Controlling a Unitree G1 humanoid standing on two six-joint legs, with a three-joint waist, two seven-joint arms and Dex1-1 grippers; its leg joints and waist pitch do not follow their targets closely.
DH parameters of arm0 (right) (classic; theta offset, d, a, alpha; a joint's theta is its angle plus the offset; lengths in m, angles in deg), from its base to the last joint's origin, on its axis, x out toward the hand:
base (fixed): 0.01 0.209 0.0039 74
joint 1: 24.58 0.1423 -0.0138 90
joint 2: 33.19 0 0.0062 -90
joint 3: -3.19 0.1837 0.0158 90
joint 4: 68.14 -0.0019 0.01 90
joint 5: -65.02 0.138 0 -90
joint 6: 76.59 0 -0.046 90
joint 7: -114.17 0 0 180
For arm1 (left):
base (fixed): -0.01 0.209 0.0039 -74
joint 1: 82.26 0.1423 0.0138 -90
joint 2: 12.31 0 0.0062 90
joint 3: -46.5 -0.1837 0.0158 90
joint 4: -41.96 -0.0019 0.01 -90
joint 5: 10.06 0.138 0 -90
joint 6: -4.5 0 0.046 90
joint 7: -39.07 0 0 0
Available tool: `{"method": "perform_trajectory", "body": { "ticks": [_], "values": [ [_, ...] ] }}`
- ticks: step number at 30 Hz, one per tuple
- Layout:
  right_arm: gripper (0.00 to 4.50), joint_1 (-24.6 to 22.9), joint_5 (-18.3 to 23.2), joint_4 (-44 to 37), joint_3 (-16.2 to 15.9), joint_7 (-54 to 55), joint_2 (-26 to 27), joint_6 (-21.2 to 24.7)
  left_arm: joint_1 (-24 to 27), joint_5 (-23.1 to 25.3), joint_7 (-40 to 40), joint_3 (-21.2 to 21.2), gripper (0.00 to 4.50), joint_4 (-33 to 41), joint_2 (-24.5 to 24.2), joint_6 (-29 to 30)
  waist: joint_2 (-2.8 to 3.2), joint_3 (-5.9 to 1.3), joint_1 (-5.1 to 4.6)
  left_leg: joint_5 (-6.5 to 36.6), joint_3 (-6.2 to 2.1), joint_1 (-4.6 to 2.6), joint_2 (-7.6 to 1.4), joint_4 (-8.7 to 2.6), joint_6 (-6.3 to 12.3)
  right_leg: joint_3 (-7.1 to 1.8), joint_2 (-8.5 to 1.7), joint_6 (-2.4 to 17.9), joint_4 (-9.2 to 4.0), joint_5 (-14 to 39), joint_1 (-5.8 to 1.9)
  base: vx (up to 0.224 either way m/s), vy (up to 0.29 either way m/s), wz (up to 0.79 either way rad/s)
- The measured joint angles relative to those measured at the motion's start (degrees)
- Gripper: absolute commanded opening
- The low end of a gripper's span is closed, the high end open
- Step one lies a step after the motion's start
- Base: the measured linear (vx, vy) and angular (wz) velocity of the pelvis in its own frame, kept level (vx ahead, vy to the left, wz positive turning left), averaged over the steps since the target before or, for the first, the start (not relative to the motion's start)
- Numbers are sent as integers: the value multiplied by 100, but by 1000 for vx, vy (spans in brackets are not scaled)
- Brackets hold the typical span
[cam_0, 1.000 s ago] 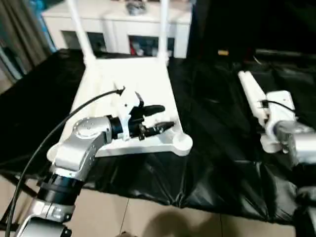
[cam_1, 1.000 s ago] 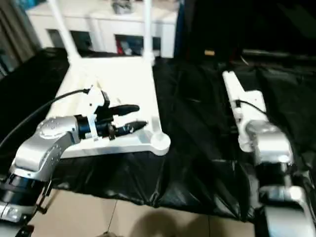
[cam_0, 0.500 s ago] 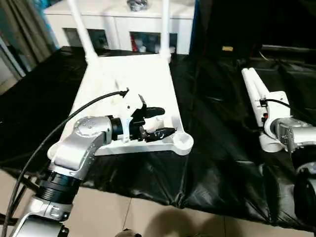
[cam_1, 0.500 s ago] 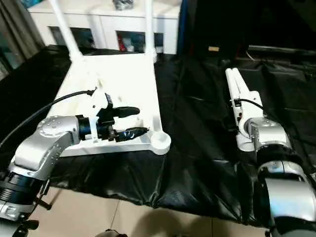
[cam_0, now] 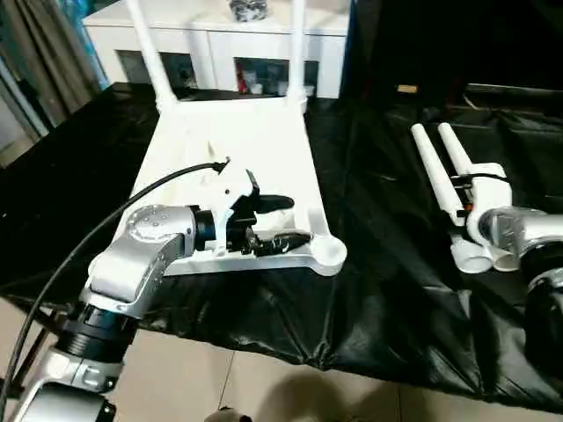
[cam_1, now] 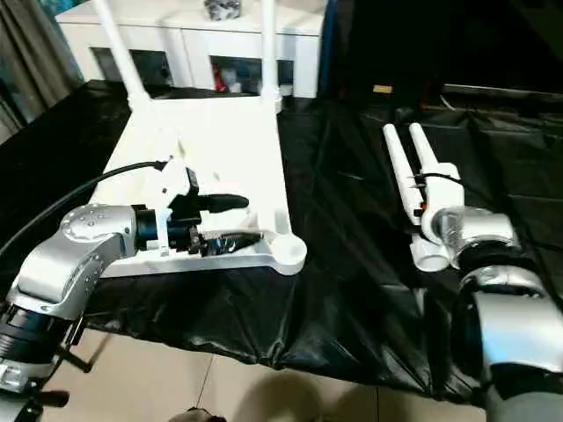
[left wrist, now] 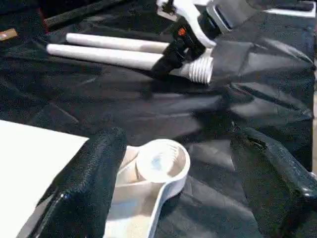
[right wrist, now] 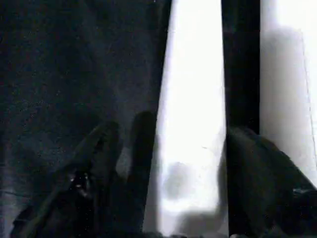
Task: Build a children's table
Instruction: Pick table leg
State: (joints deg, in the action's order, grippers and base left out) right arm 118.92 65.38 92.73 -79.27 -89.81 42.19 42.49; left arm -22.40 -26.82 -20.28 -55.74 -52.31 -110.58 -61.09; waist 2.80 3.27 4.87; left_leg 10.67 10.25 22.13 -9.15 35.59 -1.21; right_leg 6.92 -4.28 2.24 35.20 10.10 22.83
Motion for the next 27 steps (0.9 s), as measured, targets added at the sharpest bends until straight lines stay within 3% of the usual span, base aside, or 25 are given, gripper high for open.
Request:
{"method": "perform_trajectory", "body": {
  "ticks": [6,7,10,11,15,19,22,27],
  "values": [
    [276,41,-58,158,-73,-90,-1,23,-190,193,-97,-129,379,-252,-125,73,-56,-2,33,0,6,-1,-4,2,-1,-1,-1,-27,-1,16,-3,0,0,0],
    [260,47,-78,181,-74,-95,-1,-1,-193,193,-95,-129,408,-292,-126,80,-62,-1,36,0,6,-1,-4,2,-1,-1,-1,-26,-1,16,-3,0,0,0],
    [237,48,-80,214,-69,-100,4,-111,-197,189,-26,-127,418,-326,-104,179,-65,1,42,0,6,0,-5,2,-1,-1,-1,-22,0,13,-1,0,0,0],
    [225,48,-78,221,-67,-107,4,-124,-202,189,-15,-127,440,-330,-95,181,-65,1,46,0,7,0,-5,1,-1,-1,-1,-18,1,11,0,0,0,0],
    [196,55,26,240,99,-145,45,-216,-374,190,229,-72,450,-530,81,177,-65,1,52,0,8,0,-7,2,-1,0,-1,0,1,0,-1,0,0,0],
    [185,65,308,244,378,-268,83,-209,-478,171,612,167,450,-715,376,222,-60,2,44,0,11,0,-8,1,-1,0,-1,2,1,-2,2,0,0,0],
    [184,108,771,216,767,-648,294,-113,-797,53,1405,620,450,-1162,938,448,-51,8,41,-1,16,6,-11,3,0,0,-1,6,2,-5,8,0,0,0],
    [184,21,1217,-108,967,-1173,562,96,-1133,-356,1970,1007,450,-1359,1505,757,-45,7,103,-11,17,26,-13,1,22,4,-1,6,-2,-4,25,0,0,0]
  ]
}}
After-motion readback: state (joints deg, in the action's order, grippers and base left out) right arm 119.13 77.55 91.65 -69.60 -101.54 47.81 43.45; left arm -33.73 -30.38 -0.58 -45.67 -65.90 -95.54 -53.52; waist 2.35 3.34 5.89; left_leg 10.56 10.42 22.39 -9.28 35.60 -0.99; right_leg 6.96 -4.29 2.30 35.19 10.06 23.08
